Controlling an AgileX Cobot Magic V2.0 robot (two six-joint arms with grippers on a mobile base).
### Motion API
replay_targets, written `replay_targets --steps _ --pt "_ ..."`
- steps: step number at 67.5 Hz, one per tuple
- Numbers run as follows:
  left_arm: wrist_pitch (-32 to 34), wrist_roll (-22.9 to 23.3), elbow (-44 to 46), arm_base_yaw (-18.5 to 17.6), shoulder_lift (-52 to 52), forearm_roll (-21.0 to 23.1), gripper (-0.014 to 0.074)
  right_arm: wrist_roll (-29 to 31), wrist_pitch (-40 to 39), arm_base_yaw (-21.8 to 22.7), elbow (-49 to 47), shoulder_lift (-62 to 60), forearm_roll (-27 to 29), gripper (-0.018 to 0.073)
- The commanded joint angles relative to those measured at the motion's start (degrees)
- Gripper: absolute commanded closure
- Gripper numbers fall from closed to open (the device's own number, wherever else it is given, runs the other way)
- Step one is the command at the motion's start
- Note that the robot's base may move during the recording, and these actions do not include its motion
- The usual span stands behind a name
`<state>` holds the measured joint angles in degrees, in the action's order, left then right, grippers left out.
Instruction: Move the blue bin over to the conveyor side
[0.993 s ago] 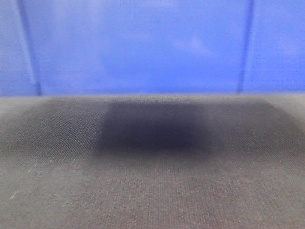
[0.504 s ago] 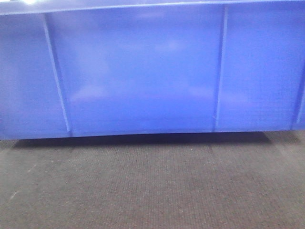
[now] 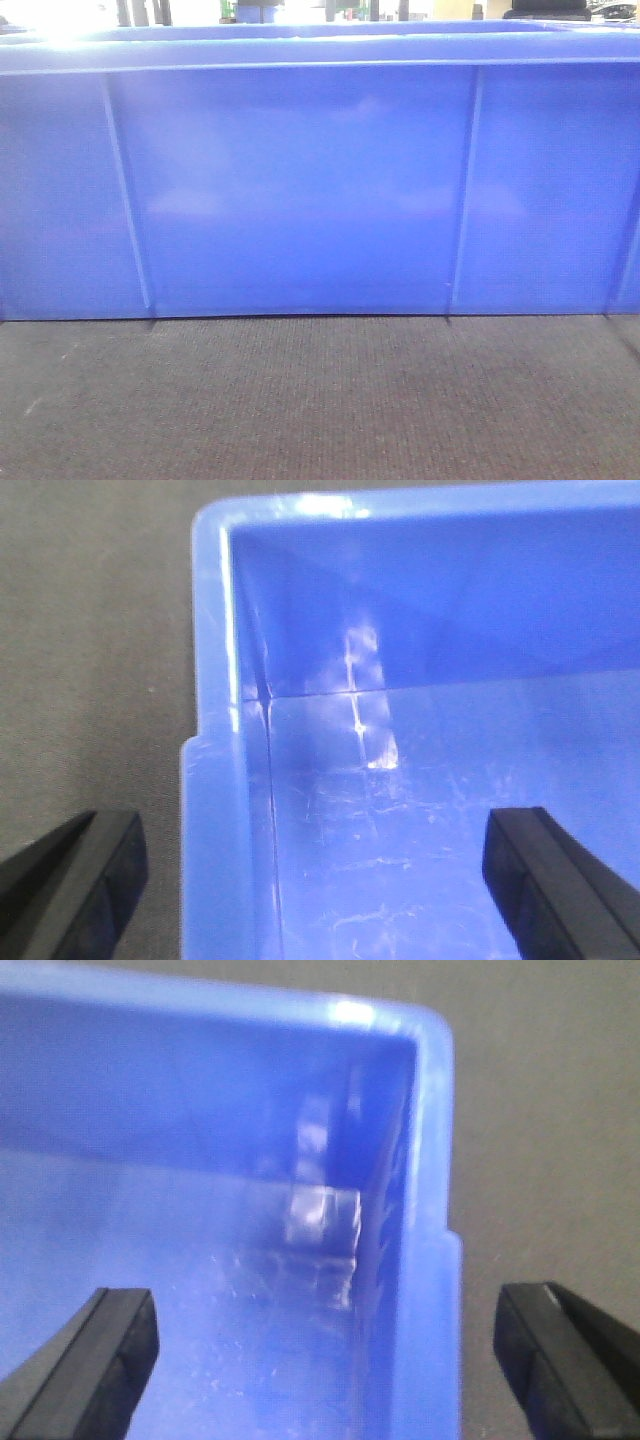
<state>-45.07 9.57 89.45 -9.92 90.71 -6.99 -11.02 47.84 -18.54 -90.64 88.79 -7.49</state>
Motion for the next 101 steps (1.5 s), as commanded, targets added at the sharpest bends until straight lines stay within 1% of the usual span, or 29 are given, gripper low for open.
replay_targets --steps 1,6,9,15,16,21,23,30,34,38,42,47,55,62,69,76,84,87,93,101 --pt "-0.6 -0.3 0.4 -0.1 -4.8 0.1 0.0015 0.1 0.0 0.1 -0.7 -4.5 -0.3 0.0032" --pt "-0.6 -0.3 -0.4 -0.1 -8.0 -1.7 0.0015 0.1 0.9 0.1 -0.7 -7.3 -0.3 0.0127" --pt "-0.2 -0.3 -1.6 -0.1 -10.5 -3.3 0.0015 0.1 1.3 0.1 -0.4 -9.1 -0.3 0.0241" --pt "1.8 -0.3 -5.7 0.4 -15.2 -5.2 0.0015 0.1 1.2 1.0 1.3 -12.2 -0.3 0.044" --pt "2.2 -0.3 -6.5 0.7 -16.0 -5.2 0.0015 0.1 1.2 1.2 1.9 -12.7 -0.3 0.0488" --pt "5.0 -0.3 -12.4 1.8 -20.1 -5.2 0.0015 0.1 0.6 2.6 4.7 -15.1 -0.3 0.0632" --pt "5.9 -0.3 -14.1 2.2 -21.6 -5.2 0.0017 0.1 0.3 3.1 6.4 -15.9 -0.3 0.0659" --pt "11.1 -0.3 -23.0 3.7 -27.3 -5.0 0.0045 0.1 -1.7 4.8 13.1 -19.2 -0.3 0.0637" --pt "13.4 -0.3 -28.0 4.3 -30.1 -4.7 0.008 0.1 -3.6 5.5 17.3 -21.5 -0.3 0.0637" --pt "15.0 -0.3 -32.1 5.0 -33.3 -4.4 0.0139 0.1 -5.9 6.2 22.5 -23.7 -0.3 0.0637" --pt "17.0 -0.3 -37.1 5.9 -36.7 -2.5 0.0248 0.1 -9.3 6.7 28.7 -26.9 -0.3 0.0637" --pt "19.0 -0.3 -41.1 6.7 -40.5 -0.7 0.0396 0.1 -12.9 6.8 34.8 -30.5 -0.3 0.0637" --pt "21.4 -0.3 -46.7 6.9 -45.9 -0.5 0.0633 0.1 -18.9 6.8 44.1 -37.2 -0.3 0.0637" --pt "23.7 -0.3 -51.0 6.9 -50.9 -0.5 0.0598 0.1 -24.1 6.8 51.7 -44.2 -0.3 0.0637" --pt "26.2 -0.3 -55.9 6.9 -55.7 -0.3 0.0605 0.1 -29.0 6.8 58.5 -51.8 -0.3 0.0637" --pt "29.9 -0.3 -60.7 6.9 -61.0 -0.3 0.0605 0.1 -32.1 6.8 63.9 -60.3 -0.3 0.0637" --pt "33.4 -0.3 -65.0 6.9 -67.1 -0.3 0.0605 0.1 -32.8 6.8 67.6 -70.4 -0.3 0.0637" --pt "34.4 -0.3 -66.5 6.9 -69.7 -0.3 0.0605 1.0 -32.6 6.8 68.5 -74.2 -0.3 0.0637" --pt "34.6 -0.3 -67.8 6.9 -72.8 -0.3 0.0605 2.0 -31.6 6.8 68.9 -80.0 -0.3 0.0637" --pt "33.9 -0.3 -68.2 6.9 -75.5 -0.3 0.0605 2.0 -31.6 6.8 68.9 -83.3 -0.3 0.0637"
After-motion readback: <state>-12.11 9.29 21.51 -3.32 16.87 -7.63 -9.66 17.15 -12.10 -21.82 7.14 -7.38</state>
